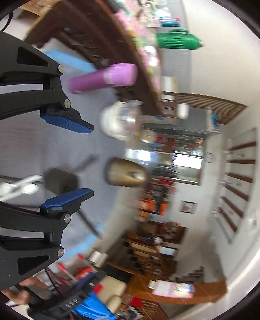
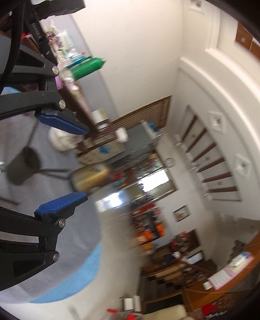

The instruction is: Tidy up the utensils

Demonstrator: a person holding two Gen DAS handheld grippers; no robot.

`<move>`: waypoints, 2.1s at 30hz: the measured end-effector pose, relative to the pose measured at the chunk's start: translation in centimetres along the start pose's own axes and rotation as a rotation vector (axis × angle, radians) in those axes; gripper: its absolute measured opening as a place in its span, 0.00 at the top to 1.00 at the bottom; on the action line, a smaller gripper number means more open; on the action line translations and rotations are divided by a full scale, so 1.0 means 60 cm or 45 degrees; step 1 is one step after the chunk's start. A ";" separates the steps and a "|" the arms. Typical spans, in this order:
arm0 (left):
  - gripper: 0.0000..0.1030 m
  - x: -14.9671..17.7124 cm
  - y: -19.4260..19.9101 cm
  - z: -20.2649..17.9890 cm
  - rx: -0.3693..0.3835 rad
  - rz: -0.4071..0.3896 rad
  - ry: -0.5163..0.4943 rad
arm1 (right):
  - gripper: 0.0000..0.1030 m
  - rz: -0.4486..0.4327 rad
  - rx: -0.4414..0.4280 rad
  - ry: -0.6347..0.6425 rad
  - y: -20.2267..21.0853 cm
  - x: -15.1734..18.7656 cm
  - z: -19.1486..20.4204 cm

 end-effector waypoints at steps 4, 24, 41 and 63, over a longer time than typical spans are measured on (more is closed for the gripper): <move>0.43 0.103 -0.030 0.005 -0.012 0.228 0.027 | 0.38 0.187 0.062 -0.011 -0.007 0.077 -0.036; 0.43 0.255 0.003 -0.014 -0.131 0.466 -0.169 | 0.38 0.412 0.135 -0.100 0.083 0.189 -0.066; 0.43 0.182 -0.044 -0.010 -0.369 0.415 -0.224 | 0.38 0.325 -0.029 0.087 0.089 0.177 -0.080; 0.43 0.239 -0.023 -0.037 -0.649 0.570 -0.101 | 0.38 0.560 -0.297 0.034 0.043 0.222 -0.120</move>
Point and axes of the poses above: each gripper's, at about its wrist camera, not at the fingertips, and y roughly against the way its jaws point, z to its left, x to its underside, the point moved 10 cm from there along -y, roughly the way its jaws point, and after that the axes turned 1 degree about -x, right-handed, at the moved point
